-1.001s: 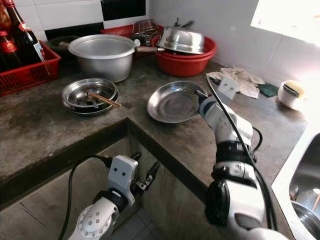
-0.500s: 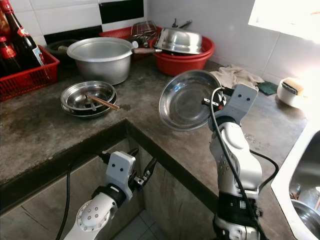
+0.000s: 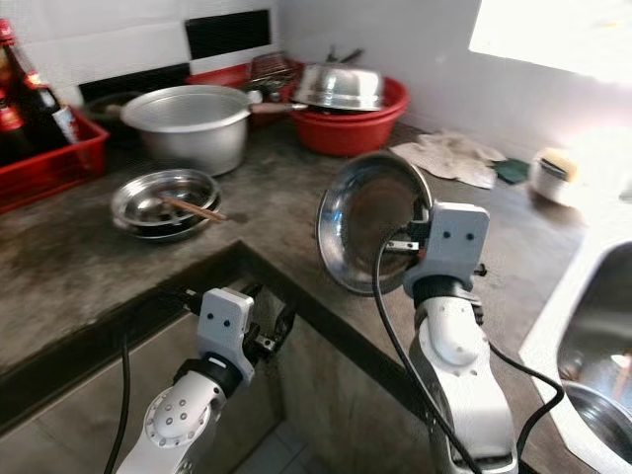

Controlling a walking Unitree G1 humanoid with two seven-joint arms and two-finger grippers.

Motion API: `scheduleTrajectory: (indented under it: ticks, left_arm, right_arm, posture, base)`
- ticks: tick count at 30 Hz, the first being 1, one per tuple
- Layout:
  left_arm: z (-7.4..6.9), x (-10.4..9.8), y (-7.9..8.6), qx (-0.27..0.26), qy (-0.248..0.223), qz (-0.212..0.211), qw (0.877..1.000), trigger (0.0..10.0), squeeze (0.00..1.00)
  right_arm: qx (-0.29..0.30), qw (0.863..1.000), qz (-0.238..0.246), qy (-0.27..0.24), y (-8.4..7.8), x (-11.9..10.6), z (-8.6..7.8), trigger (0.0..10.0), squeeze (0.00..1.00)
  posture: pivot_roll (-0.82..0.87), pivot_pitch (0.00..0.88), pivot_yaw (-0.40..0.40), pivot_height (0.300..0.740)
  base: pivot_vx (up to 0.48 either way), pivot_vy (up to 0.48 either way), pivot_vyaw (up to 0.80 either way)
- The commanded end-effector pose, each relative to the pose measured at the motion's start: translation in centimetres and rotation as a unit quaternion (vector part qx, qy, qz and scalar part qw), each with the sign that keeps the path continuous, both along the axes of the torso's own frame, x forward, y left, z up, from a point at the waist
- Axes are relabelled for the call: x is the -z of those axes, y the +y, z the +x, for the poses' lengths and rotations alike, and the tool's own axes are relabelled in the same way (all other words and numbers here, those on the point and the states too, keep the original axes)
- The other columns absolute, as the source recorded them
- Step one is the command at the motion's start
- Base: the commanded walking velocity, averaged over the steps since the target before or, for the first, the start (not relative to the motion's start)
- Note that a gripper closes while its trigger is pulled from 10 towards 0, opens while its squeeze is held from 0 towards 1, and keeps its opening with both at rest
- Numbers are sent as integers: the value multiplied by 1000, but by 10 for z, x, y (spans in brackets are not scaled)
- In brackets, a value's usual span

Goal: Kitchen organization

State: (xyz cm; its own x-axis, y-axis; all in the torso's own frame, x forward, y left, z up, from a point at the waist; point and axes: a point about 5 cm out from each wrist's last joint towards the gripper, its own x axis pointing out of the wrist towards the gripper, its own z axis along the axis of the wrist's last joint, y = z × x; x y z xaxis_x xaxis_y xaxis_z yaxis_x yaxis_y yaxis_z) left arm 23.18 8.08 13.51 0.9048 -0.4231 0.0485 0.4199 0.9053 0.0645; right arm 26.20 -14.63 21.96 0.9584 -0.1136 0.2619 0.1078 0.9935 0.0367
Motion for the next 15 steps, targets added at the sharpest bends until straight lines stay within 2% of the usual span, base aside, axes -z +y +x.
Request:
scheduleTrajectory:
  ticks: [1,7,14,15]
  left_arm:
    - [0,-1,-3,11,-3,-4,1000,10000,0]
    - [0,0,-5,18,-4,5,1000,10000,0]
    - [2,-1,-6,26,-20,22,999,10000,0]
    - [1,0,-6,29,-23,37,999,10000,0]
  right_arm:
    - [5,1000,-5,-19,0,-5,-4,0,0]
    - [6,1000,-10,-19,2,-4,-4,0,0]
    - [8,1000,-13,-25,3,-6,-4,0,0]
    - [11,999,-13,-27,2,-7,-4,0,0]
  posture:
    - [91,0,-43,740]
    - [90,0,-43,740]
    - [84,0,-36,740]
    - [83,0,-34,740]
  base:
    - [0,480,-788]
    - [0,480,-788]
    - [0,0,-788]
    - [277,-390,-788]
